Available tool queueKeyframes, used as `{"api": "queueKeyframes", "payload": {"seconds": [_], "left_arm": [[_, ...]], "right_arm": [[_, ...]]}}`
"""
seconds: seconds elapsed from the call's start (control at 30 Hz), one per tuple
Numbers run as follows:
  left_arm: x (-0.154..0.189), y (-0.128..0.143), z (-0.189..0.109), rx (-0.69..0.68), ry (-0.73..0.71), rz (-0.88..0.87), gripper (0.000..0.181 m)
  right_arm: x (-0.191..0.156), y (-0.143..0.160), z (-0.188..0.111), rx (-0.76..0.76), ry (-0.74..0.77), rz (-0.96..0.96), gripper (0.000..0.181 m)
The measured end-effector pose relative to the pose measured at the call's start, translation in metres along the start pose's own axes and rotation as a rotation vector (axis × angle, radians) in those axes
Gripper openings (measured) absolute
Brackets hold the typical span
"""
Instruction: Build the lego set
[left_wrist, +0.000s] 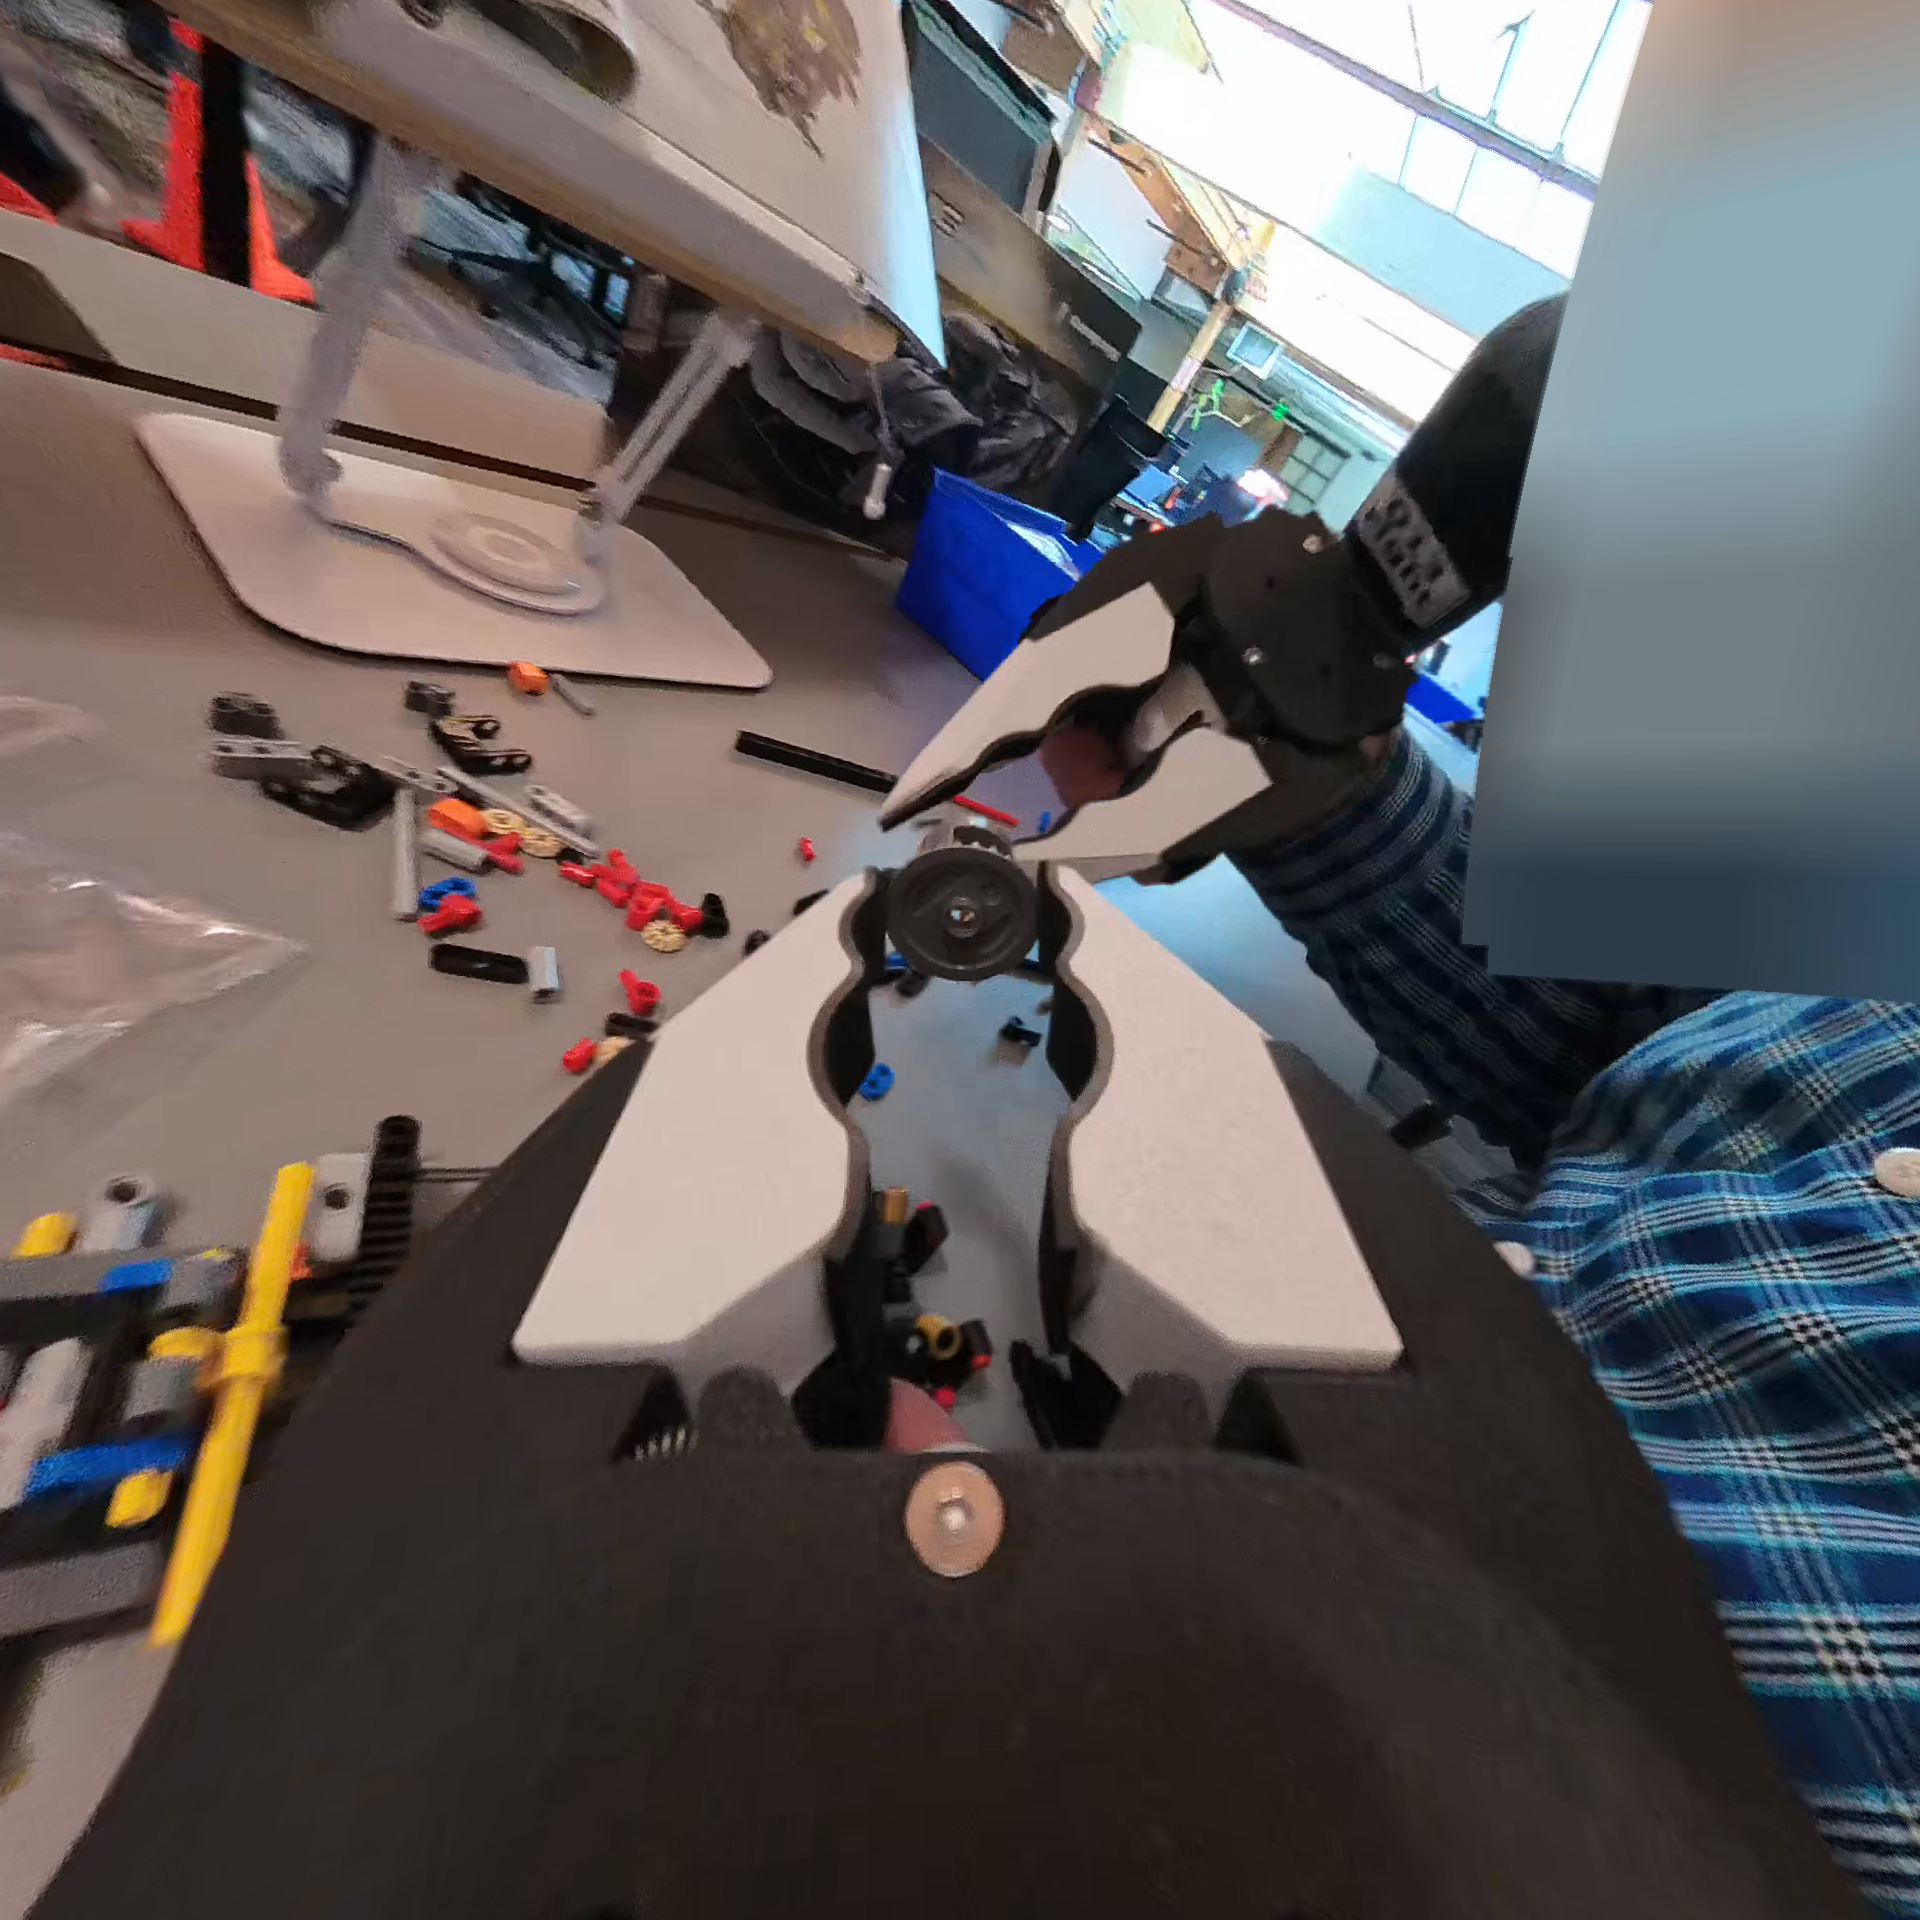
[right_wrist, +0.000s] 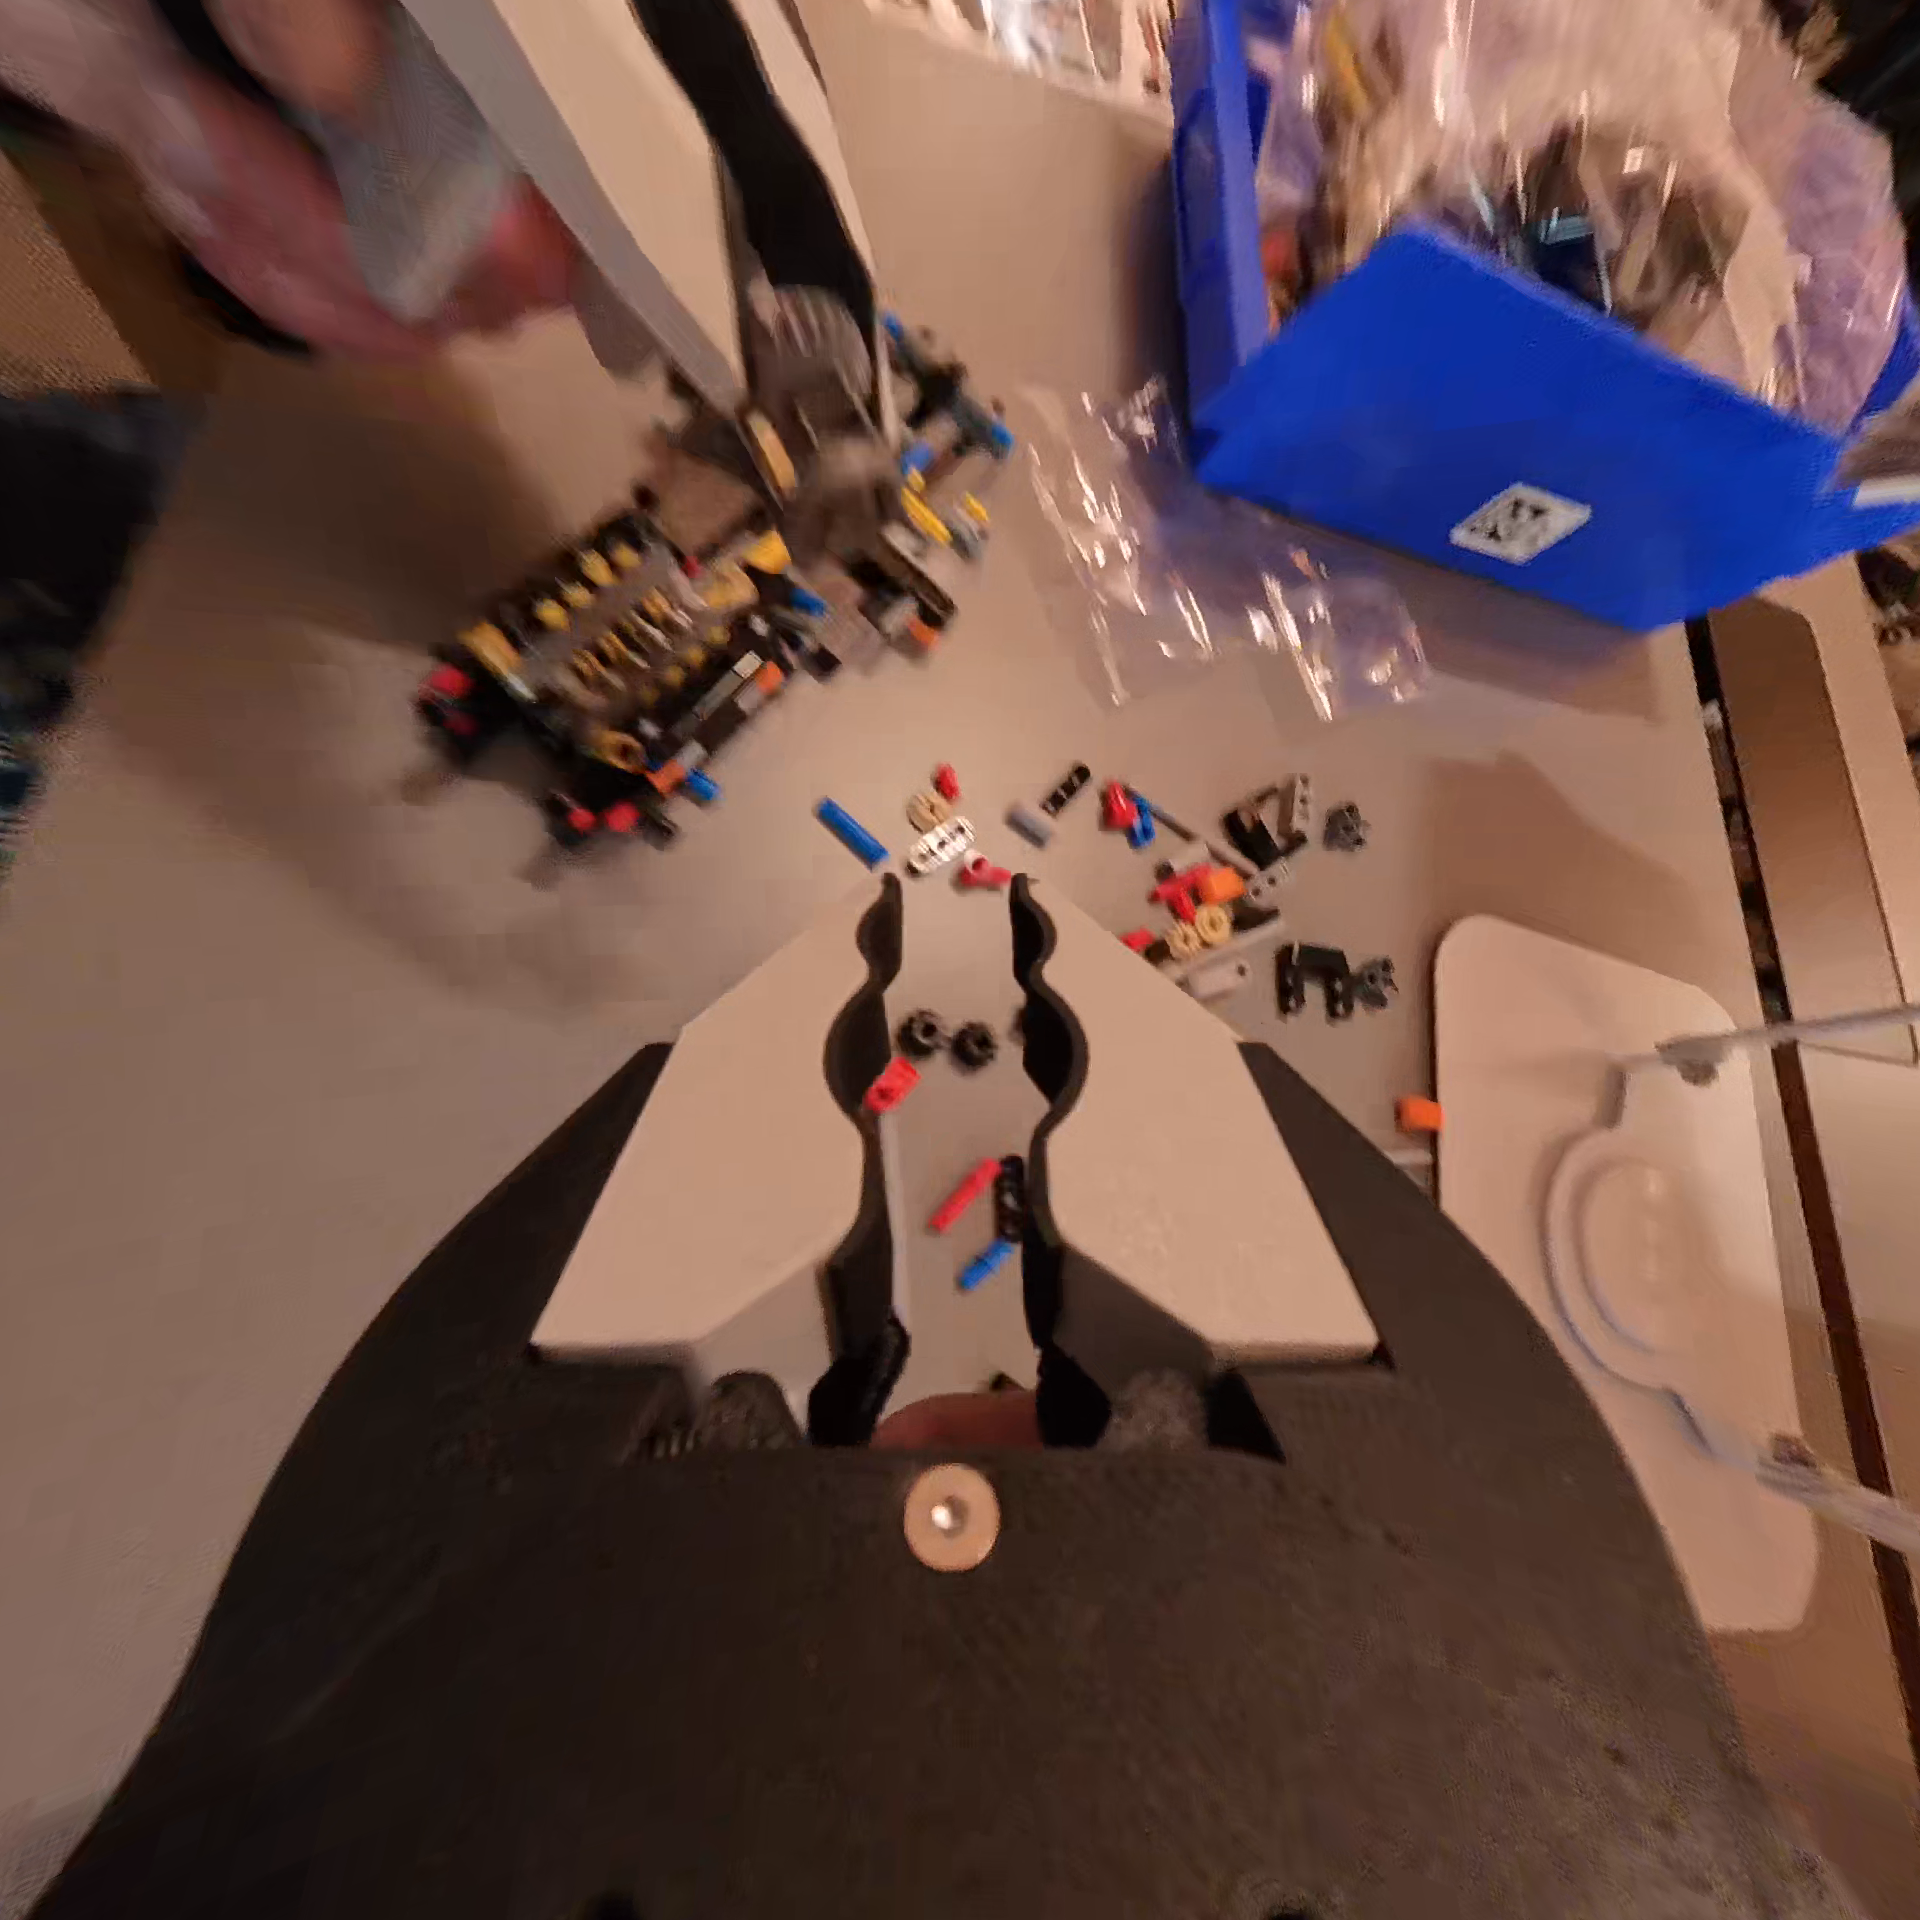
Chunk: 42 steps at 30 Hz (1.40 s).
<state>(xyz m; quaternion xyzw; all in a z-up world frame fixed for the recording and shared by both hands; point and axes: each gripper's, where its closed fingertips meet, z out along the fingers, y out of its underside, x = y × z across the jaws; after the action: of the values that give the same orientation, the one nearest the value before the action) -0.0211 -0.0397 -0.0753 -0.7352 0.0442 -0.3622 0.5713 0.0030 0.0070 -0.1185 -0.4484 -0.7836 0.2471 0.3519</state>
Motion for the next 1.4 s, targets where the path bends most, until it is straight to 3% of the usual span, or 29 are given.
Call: {"api": "queueKeyframes", "payload": {"seconds": [0.1, 0.4, 0.6, 1.03, 1.4], "left_arm": [[-0.012, -0.005, -0.008, 0.042, -0.032, -0.025, 0.026], [-0.032, -0.006, -0.018, 0.094, -0.062, -0.08, 0.026], [-0.039, -0.01, -0.024, 0.128, -0.055, -0.13, 0.026], [-0.042, -0.016, -0.029, 0.177, -0.034, -0.164, 0.027], [-0.037, -0.021, -0.025, 0.22, -0.006, -0.162, 0.027]], "right_arm": [[0.011, 0.021, 0.02, -0.081, -0.007, -0.004, 0.014], [-0.004, 0.009, 0.07, -0.107, -0.139, 0.064, 0.011], [-0.005, 0.023, 0.088, -0.195, -0.166, 0.116, 0.012], [-0.006, 0.021, 0.091, -0.18, -0.194, 0.116, 0.008], [-0.001, -0.02, 0.046, 0.094, -0.183, 0.296, 0.008]]}}
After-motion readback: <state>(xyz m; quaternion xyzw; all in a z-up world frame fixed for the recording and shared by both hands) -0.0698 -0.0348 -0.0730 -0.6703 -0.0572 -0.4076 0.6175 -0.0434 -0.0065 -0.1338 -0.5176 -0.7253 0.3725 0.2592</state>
